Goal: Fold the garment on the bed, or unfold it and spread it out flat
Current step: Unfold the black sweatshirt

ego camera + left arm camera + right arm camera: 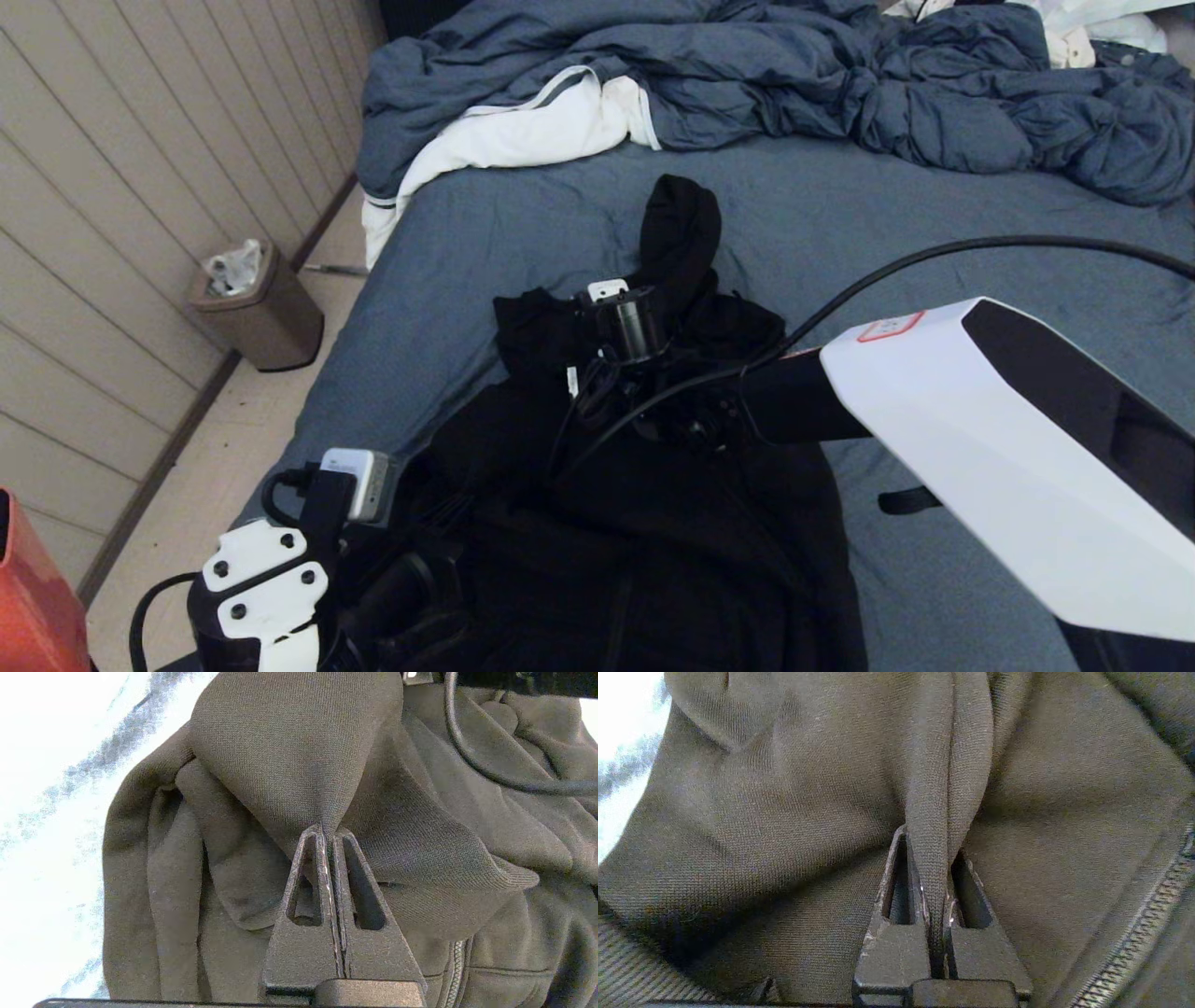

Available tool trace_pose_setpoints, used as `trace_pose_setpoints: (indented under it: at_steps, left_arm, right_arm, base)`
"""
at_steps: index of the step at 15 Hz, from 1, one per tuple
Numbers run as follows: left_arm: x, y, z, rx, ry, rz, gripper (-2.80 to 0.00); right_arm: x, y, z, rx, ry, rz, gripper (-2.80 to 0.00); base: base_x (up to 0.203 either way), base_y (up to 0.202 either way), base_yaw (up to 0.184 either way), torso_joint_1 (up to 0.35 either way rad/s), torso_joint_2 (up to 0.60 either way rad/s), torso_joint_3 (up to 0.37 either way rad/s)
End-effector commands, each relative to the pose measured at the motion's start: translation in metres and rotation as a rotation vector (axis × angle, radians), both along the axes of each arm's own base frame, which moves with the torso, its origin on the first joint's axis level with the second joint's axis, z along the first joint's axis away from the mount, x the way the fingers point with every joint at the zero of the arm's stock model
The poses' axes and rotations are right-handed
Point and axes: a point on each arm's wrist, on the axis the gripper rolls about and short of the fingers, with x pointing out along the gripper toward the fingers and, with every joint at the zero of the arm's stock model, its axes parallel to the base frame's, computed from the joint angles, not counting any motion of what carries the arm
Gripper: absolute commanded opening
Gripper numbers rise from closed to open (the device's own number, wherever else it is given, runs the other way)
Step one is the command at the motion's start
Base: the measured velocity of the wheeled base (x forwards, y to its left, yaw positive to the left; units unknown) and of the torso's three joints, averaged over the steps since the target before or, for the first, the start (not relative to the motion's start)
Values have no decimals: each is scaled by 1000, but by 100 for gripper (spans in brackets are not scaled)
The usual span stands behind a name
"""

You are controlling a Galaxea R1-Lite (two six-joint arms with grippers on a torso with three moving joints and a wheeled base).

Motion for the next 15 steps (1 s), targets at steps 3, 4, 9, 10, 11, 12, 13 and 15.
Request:
trace_pose_setpoints:
  at_steps: [3,4,9,10,11,12,13,15]
  left_arm:
    - [9,-3,2,-18,-16,22,-280]
    - [14,-1,4,-22,-24,44,-280]
    - [52,30,21,-50,-69,220,-280]
    - [60,38,25,-58,-81,257,-280]
    - [69,43,30,-65,-92,290,-280]
    - [78,49,33,-65,-95,324,-280]
    - [86,56,37,-68,-101,357,-280]
    - [106,73,46,-71,-109,419,-280]
  right_arm:
    - [-11,-11,39,46,-62,-10,-280]
    - [-14,-18,50,51,-81,-19,-280]
    - [-9,-98,92,63,-141,-180,-280]
    - [-12,-112,98,63,-148,-207,-280]
    - [-14,-125,102,62,-153,-232,-280]
    - [-13,-138,103,56,-153,-260,-280]
    - [-11,-149,103,52,-151,-281,-280]
    - [-5,-164,100,44,-143,-318,-280]
  base:
    - [0,0,0,0,0,0]
    - [0,0,0,0,0,0]
    - [0,0,0,0,0,0]
    - [0,0,0,0,0,0]
    - [0,0,0,0,0,0]
    - [0,0,0,0,0,0]
    - [0,0,0,0,0,0]
    - [0,0,0,0,0,0]
